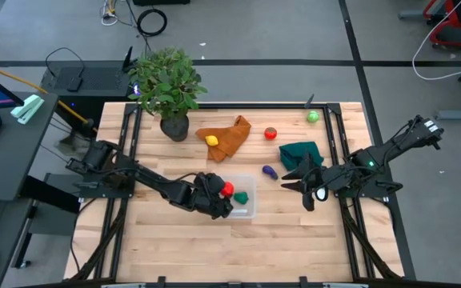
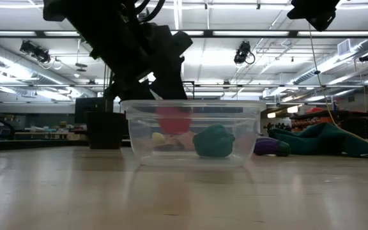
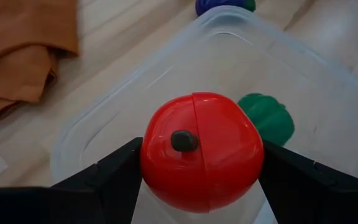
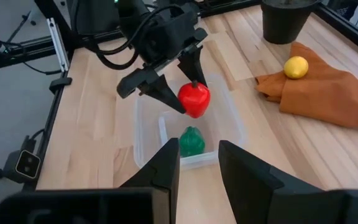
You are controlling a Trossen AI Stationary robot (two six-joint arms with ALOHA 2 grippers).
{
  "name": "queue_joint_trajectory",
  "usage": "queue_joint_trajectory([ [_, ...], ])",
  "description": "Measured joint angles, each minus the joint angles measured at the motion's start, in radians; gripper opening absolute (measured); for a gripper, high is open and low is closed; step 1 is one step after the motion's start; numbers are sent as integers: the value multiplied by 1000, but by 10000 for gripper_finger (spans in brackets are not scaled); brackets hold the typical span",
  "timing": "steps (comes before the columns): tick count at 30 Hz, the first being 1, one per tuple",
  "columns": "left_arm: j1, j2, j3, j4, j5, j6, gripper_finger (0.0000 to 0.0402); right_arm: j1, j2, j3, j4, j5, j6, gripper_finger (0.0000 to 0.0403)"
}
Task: Pick and placing Produce into tupperware
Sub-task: Put the red apple into the transparent bin
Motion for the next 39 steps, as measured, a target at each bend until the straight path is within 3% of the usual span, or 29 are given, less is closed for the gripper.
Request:
queue_joint_trajectory([
  [28, 29, 7, 0, 21, 20, 29, 287, 0, 0, 0, 1, -1, -2, 77],
  [39, 29, 7, 0, 40, 20, 31, 325, 0, 0, 0, 1, -2, -3, 77],
])
